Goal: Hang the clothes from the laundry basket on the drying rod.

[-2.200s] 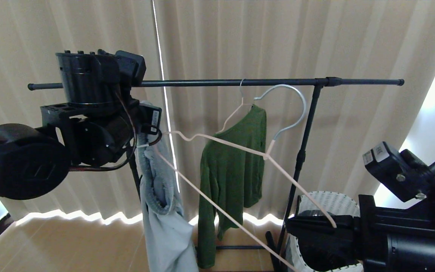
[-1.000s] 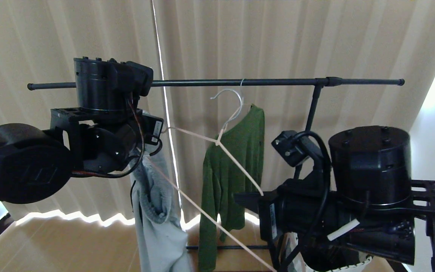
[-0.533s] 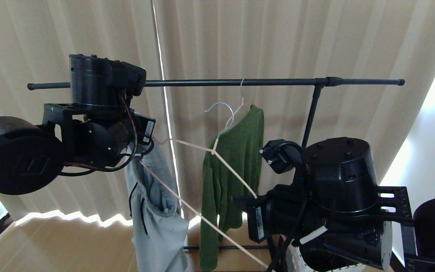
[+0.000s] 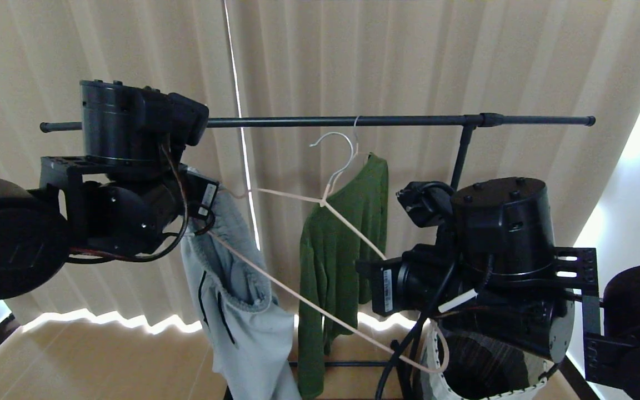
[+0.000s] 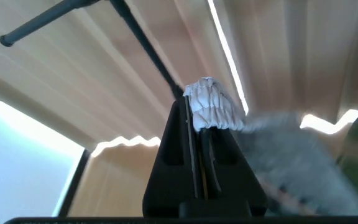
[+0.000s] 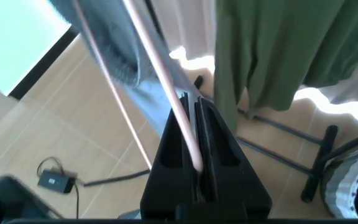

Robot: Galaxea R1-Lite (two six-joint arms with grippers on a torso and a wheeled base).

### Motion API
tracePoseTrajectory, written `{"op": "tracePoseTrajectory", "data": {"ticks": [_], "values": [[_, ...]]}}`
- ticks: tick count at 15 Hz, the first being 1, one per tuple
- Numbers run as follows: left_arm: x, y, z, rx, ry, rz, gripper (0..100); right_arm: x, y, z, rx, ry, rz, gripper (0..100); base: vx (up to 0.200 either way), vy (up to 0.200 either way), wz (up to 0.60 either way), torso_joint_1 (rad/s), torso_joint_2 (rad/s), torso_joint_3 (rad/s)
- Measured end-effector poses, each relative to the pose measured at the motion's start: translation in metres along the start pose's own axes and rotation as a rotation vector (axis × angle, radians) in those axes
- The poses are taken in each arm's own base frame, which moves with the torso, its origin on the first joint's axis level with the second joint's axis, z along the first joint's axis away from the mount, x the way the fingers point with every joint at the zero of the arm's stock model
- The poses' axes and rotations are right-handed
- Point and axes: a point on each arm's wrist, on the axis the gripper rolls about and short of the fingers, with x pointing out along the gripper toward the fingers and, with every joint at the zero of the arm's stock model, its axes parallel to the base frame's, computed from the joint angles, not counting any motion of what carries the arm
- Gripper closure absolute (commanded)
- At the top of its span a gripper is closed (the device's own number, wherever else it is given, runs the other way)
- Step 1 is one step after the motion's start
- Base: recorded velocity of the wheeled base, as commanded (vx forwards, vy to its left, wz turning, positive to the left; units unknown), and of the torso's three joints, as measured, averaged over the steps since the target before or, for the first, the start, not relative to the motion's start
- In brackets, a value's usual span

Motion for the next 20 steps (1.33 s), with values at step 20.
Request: {"op": "tracePoseTrajectory", "data": {"ticks": [20], "values": [[-0.045, -0.021, 0.019, -0.068, -0.121, -0.147, 100, 0.055, 0.03, 0.003, -0.004, 0.004, 0.04, 100, 0.0, 0.0, 0.0, 0.0, 0.0, 0.0]]}}
